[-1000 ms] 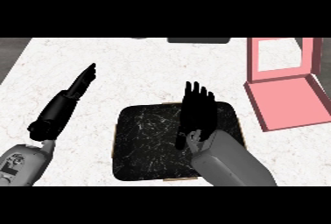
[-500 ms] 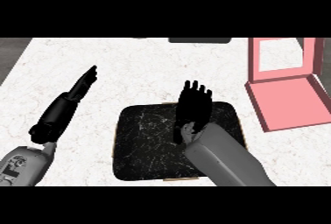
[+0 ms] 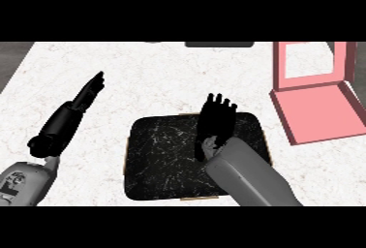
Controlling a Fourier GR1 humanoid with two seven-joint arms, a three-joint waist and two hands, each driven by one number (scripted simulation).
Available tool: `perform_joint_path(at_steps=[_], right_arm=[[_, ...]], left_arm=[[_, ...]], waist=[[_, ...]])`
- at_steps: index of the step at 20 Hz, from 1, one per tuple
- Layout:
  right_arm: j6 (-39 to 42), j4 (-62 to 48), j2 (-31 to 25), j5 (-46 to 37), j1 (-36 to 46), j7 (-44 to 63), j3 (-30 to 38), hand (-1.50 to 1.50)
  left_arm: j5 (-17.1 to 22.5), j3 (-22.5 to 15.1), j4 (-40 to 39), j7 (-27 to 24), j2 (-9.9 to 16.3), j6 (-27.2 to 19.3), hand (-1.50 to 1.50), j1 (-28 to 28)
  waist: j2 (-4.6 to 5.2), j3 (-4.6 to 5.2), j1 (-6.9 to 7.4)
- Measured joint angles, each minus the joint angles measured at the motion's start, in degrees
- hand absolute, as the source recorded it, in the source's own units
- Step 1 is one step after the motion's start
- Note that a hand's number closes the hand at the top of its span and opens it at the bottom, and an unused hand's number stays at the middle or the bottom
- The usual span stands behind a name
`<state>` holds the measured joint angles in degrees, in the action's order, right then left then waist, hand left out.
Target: Pick the bell pepper from the tray and place it in the cardboard box
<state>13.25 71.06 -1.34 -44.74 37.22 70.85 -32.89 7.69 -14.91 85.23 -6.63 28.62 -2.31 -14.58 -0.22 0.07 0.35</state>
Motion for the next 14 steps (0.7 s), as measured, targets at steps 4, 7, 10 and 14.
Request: perform_joint_path(at_steps=[4, 7, 10, 14], right_arm=[[-0.5, 0.4, 0.0, 0.8, -1.0, 0.0, -0.6, -1.5], [-1.3, -0.9, 0.1, 0.6, -2.0, -0.2, -1.0, -1.5], [-1.9, -1.4, 0.1, -0.1, -3.2, 0.0, -1.3, -1.5], [-2.4, -2.2, 0.1, -0.9, -3.8, 0.1, -1.2, -1.5]], left_arm=[[0.2, 0.9, 0.2, 0.3, 0.1, 1.0, 0.0, -0.1], [0.0, 1.2, 0.9, 0.7, 0.2, 1.4, 0.0, 0.3], [-0.7, 1.1, 0.9, 1.3, -0.5, 1.1, 0.0, 0.0], [-1.2, 1.2, 0.8, 1.7, -1.3, 1.2, 0.0, -0.5]], waist=[[0.02, -0.02, 0.0], [0.07, -0.03, 0.13], [0.05, -0.03, -0.12], [0.05, -0.03, -0.19]])
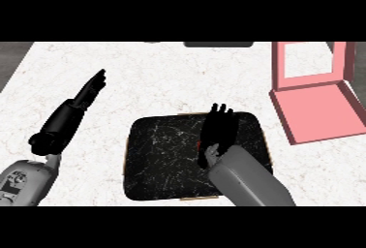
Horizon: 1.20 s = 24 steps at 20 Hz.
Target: Pick the bell pepper from the tray and place it in the cardboard box
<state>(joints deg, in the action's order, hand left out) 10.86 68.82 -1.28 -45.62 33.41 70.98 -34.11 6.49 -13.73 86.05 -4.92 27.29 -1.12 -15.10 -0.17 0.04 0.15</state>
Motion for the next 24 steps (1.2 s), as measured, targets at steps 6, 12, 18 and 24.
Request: perform_joint_path(at_steps=[6, 12, 18, 24], right_arm=[[-0.4, -1.0, 0.1, -0.7, -2.1, -2.0, 0.9, 1.5], [-0.1, -0.4, 0.3, -4.2, -2.9, -5.8, 0.3, 1.5], [-0.8, -3.3, 1.0, -8.8, -0.6, -7.5, -1.3, 1.5], [0.6, 4.0, -1.5, -9.8, -3.0, -22.7, -9.7, 1.5]], left_arm=[[0.4, 2.0, -0.2, -0.9, 0.7, 2.0, 0.0, 0.8], [-1.6, 2.5, 1.5, -0.2, -0.9, 2.1, 0.0, 2.1], [-3.6, 2.6, 0.3, 0.3, -3.0, 1.9, 0.0, 0.7], [-2.6, 4.1, 0.9, 0.7, -2.2, 3.8, 0.0, 1.1]], waist=[[0.06, -0.01, 0.08], [-0.11, 0.0, 0.03], [-0.12, 0.0, 0.12], [-0.38, -0.01, 0.31]])
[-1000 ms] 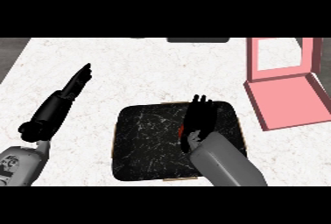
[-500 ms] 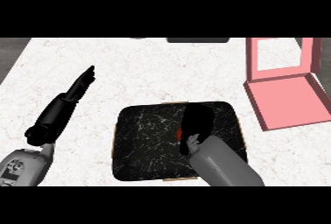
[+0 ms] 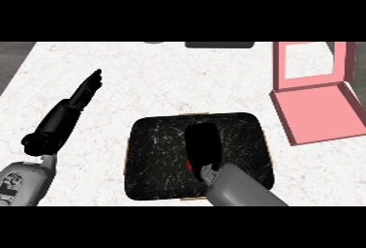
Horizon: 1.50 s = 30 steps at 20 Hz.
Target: Pick the bell pepper from the tray and place it in the cardboard box
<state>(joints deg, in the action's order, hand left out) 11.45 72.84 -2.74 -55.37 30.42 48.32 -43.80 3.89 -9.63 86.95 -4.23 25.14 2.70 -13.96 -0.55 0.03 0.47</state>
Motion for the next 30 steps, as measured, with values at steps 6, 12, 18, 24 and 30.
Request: perform_joint_path(at_steps=[6, 12, 18, 24, 30], right_arm=[[0.6, 13.0, -0.7, 3.9, -1.5, -22.7, -15.0, 1.5], [-3.0, 32.0, -11.6, 5.0, -2.3, -38.5, -21.5, 1.5], [-8.9, 49.5, -27.2, 11.4, -8.2, -46.1, -12.7, 1.5], [-13.0, 55.5, -38.3, 26.1, -16.6, -49.3, 5.8, 1.5], [-11.6, 46.7, -45.3, 43.9, -19.3, -57.5, 26.0, 1.5]], left_arm=[[0.3, -0.7, 0.0, -0.1, -0.7, 0.6, 0.0, -0.5], [0.2, 0.1, -0.5, 0.1, -0.4, 0.0, 0.0, 0.4], [0.2, 1.6, -0.3, -0.8, 0.4, -0.7, 0.0, 2.1], [0.1, 2.0, 0.8, -1.1, 0.5, -0.9, 0.0, 2.9], [-0.3, 1.5, 1.0, -1.1, 0.2, -0.2, 0.0, 2.2]], waist=[[-0.14, -0.43, 1.65], [-0.61, -0.49, -0.97], [0.16, -0.49, -3.37], [0.95, -0.44, -3.2], [1.16, -0.32, -1.89]])
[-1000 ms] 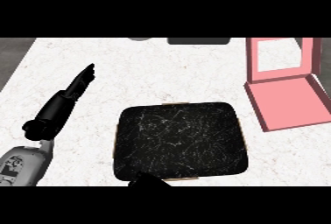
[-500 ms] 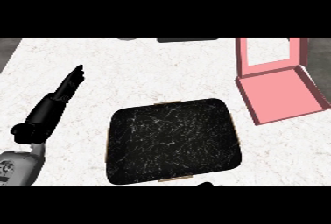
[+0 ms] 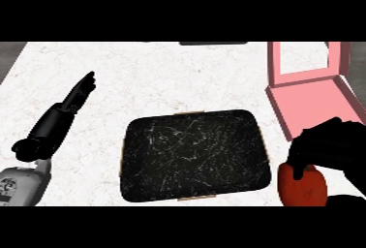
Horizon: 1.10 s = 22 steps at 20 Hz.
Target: Pick the bell pepper from the tray and place it in the cardboard box
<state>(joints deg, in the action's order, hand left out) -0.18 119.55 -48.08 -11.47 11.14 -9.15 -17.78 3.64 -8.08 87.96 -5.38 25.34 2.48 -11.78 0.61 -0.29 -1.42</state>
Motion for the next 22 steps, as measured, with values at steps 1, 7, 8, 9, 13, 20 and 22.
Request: perform_joint_path(at_steps=[1, 7, 8, 9, 13, 20, 22], right_arm=[[1.0, -3.1, -0.8, 2.6, 0.5, -2.0, 2.9, 1.5], [8.7, -24.1, -7.3, 5.5, 6.0, -15.7, 12.2, 1.5], [10.0, -27.4, -8.2, 4.4, 7.6, -17.0, 12.0, 1.5], [11.2, -30.3, -9.2, 3.0, 8.2, -18.6, 11.4, 1.5], [16.4, -40.7, -11.4, -2.5, 13.0, -23.2, 7.9, 1.5], [18.1, -59.8, -10.9, -15.2, 21.4, -34.2, 1.3, -1.5], [18.4, -64.1, -10.1, -18.3, 24.2, -35.9, -0.9, -1.5]], left_arm=[[-0.2, -0.3, -0.2, 0.0, -0.3, 0.0, 0.0, -0.3], [-1.5, -1.9, 0.2, 1.1, -1.8, 0.2, 0.0, -1.8], [-1.3, -1.9, 0.1, 1.2, -1.9, 0.6, 0.0, -2.5], [-1.2, -1.8, -0.1, 0.8, -1.9, 0.9, 0.0, -2.4], [-2.2, -2.4, -0.7, 0.7, -2.8, 0.8, 0.0, -3.2], [-2.0, -1.8, -1.7, 0.5, -3.2, 2.1, 0.0, -4.6], [-2.7, -2.1, -2.5, 0.1, -3.9, 1.7, 0.0, -4.9]], waist=[[0.02, 0.03, 0.34], [0.07, 0.15, 2.44], [0.15, 0.17, 2.89], [0.24, 0.2, 3.29], [0.34, 0.24, 4.18], [0.56, 0.2, 5.21], [0.63, 0.19, 5.31]])
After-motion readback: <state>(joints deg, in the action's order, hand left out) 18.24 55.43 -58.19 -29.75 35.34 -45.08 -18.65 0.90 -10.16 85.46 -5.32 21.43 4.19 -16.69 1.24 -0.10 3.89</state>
